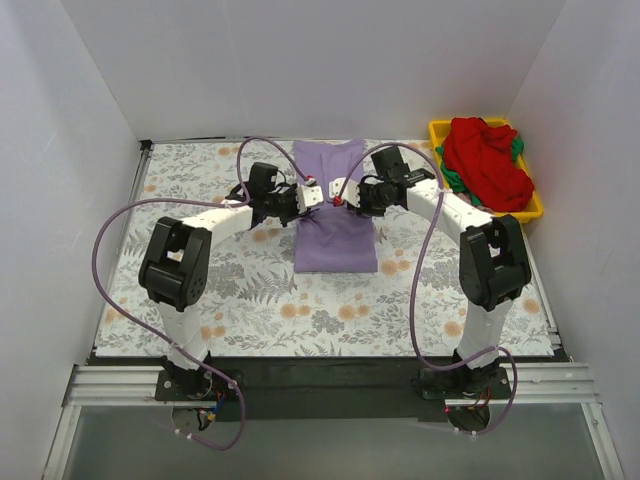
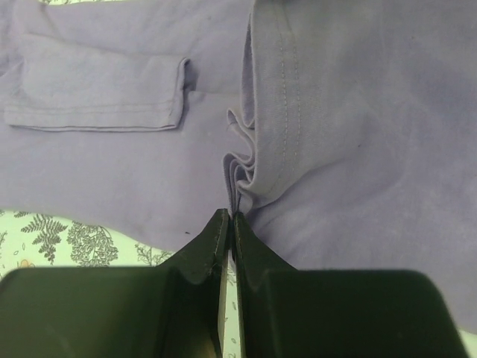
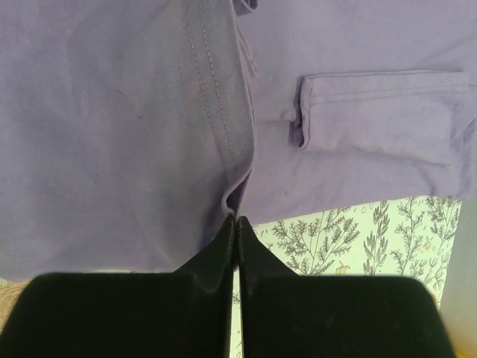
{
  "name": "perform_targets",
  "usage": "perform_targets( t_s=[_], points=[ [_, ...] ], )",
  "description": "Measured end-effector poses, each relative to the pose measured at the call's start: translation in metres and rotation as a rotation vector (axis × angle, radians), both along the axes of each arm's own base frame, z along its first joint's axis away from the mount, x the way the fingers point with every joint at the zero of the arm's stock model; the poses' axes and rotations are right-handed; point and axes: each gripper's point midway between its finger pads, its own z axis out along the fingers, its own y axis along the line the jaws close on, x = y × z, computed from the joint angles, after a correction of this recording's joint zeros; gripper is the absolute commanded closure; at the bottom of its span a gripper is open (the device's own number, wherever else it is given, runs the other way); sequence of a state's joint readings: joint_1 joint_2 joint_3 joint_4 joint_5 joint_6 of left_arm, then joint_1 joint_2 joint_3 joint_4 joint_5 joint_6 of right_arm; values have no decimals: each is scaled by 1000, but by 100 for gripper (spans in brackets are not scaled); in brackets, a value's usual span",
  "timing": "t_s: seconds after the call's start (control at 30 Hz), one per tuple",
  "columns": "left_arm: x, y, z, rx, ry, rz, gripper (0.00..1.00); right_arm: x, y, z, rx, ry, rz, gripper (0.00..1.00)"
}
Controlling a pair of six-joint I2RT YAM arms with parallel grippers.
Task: Fold and stack the t-shirts
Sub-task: Fold the tshirt
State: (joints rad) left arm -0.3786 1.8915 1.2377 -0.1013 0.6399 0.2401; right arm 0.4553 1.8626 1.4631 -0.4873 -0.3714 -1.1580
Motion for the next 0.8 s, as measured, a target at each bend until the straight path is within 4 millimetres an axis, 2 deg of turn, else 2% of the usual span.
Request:
perform_targets(
  t_s=[0.47,0.57,0.77,0.8],
  points=[
    [39,5,-12,7,-47,20,100,38,4,-25,-18,-9,1,99],
    [43,6,-22,13,-42,24,100,43,5,-28,-20,-9,0,99],
    [49,10,-40,25,-33,43,98,47,1,-50,-55,14,-12,99],
    [50,11,-42,27,-32,45,95,48,0,-53,-60,15,-14,87]
  ],
)
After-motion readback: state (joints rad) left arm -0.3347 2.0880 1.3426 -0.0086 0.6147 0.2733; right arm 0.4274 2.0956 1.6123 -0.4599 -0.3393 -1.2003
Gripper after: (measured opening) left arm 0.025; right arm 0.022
